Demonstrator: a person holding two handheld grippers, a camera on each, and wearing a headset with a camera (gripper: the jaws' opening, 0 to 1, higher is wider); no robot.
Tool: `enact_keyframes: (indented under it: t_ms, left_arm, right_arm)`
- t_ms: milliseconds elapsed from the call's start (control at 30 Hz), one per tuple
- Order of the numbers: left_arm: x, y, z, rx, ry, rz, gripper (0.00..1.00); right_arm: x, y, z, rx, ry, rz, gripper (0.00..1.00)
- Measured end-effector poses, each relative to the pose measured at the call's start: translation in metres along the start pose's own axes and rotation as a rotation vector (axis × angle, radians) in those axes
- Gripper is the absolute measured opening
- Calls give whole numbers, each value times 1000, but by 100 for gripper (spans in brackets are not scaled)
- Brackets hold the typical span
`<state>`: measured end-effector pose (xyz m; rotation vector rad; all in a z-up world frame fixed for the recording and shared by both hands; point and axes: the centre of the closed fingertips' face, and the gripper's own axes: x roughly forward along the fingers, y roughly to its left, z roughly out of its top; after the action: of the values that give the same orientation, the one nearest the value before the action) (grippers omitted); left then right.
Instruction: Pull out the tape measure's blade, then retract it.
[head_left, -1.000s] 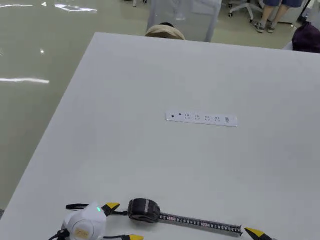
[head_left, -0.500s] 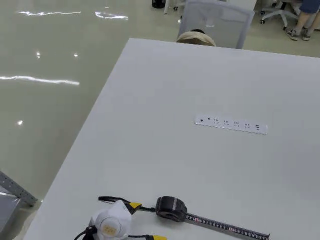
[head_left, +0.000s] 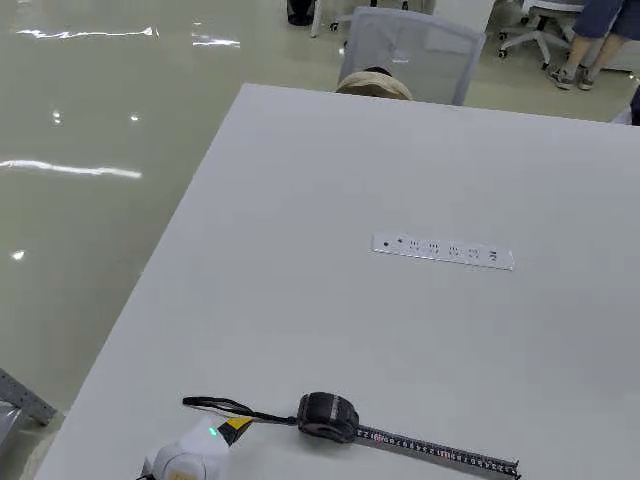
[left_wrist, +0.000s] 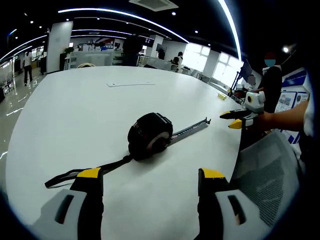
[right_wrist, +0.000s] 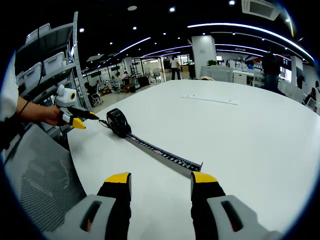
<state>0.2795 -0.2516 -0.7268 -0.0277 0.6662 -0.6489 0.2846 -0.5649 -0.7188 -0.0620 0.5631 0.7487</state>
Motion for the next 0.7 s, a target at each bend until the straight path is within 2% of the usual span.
enact_keyframes:
  t_ms: [333,500,700]
  left_arm:
    - [-12,0,-5,-10,-7,22,79]
    - [-19,-3,-7,-14,-13,33,80]
    - [-24,-4,-13,-23,-9,42,80]
  right_arm:
    - [-9,9,-2,7,-17,-4,50]
    - [-13,13,-4,9,-20,-8,51]
    - [-16,16,-8,16,-25,-9,53]
